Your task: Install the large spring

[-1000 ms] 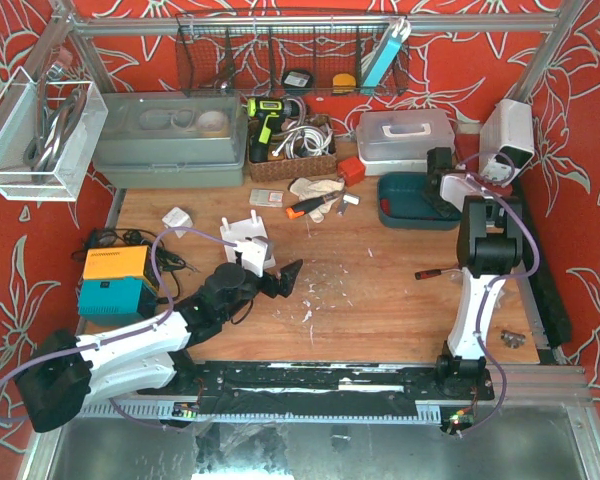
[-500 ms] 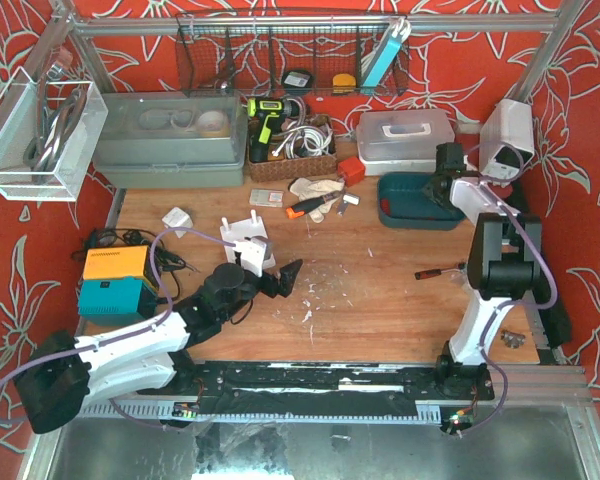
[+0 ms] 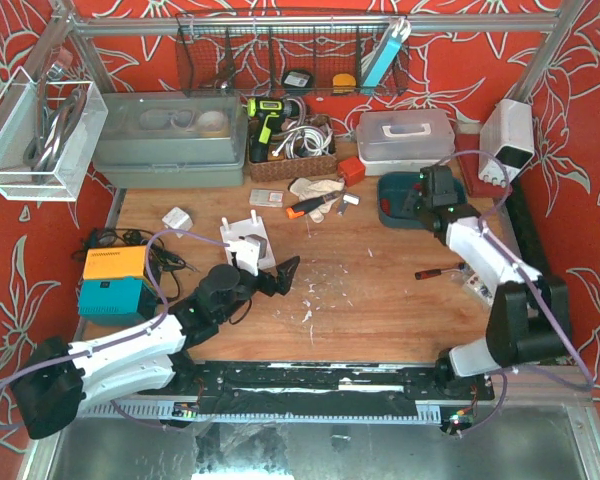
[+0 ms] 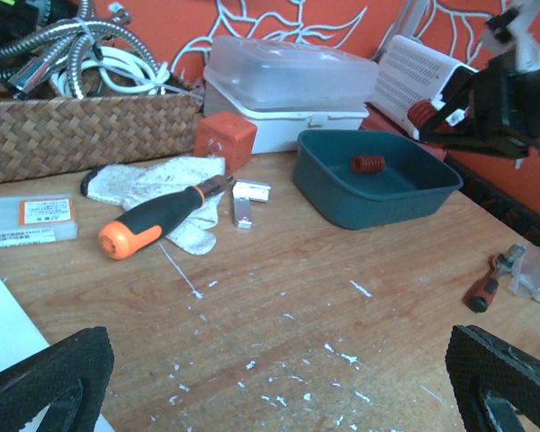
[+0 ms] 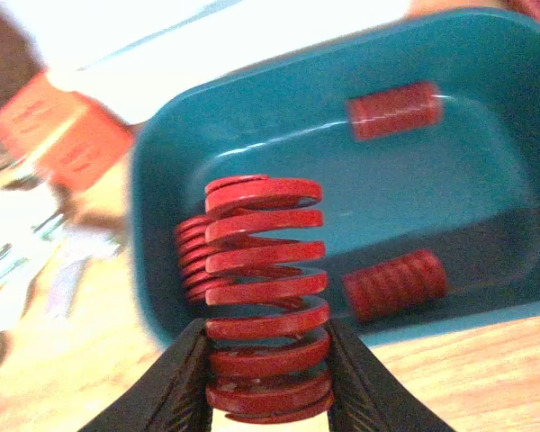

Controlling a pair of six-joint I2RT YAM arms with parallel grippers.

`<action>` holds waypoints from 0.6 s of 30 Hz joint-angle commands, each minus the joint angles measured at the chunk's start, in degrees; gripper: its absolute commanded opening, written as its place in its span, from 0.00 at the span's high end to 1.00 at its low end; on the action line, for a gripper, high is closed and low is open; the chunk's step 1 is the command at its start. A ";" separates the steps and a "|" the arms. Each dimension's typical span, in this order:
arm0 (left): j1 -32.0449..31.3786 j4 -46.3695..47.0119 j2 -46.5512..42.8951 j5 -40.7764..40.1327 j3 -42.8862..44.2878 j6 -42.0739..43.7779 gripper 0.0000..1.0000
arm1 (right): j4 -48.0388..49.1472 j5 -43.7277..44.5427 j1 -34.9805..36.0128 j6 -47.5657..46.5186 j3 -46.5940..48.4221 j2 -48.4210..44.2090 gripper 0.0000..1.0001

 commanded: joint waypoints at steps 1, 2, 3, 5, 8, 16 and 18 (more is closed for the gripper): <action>-0.32 0.78 1.17 -2.93 -0.60 -2.74 0.00 | 5.79 1.08 7.35 -8.50 -4.96 -8.63 1.00; -0.25 0.62 1.81 -3.11 -0.19 -3.62 0.00 | 6.86 0.80 8.82 -9.31 -6.46 -10.45 1.00; -0.27 0.47 2.59 -3.45 0.39 -4.73 0.00 | 8.43 -0.13 10.18 -9.81 -8.05 -12.22 1.00; -0.23 -1.56 4.30 -4.36 2.27 -7.74 0.00 | 12.15 -2.53 12.26 -9.75 -12.01 -16.42 1.00; -0.14 -5.14 7.75 -1.53 6.21 -9.88 0.00 | 22.65 -6.58 14.83 -10.41 -19.52 -22.18 1.00; 3.09 -13.05 11.50 12.91 17.08 -14.42 0.20 | 32.63 -4.71 24.49 -21.11 -27.10 -28.60 1.00; 4.53 -14.55 11.41 15.84 19.30 -15.02 0.28 | 34.53 -4.94 26.39 -22.55 -27.91 -28.35 1.00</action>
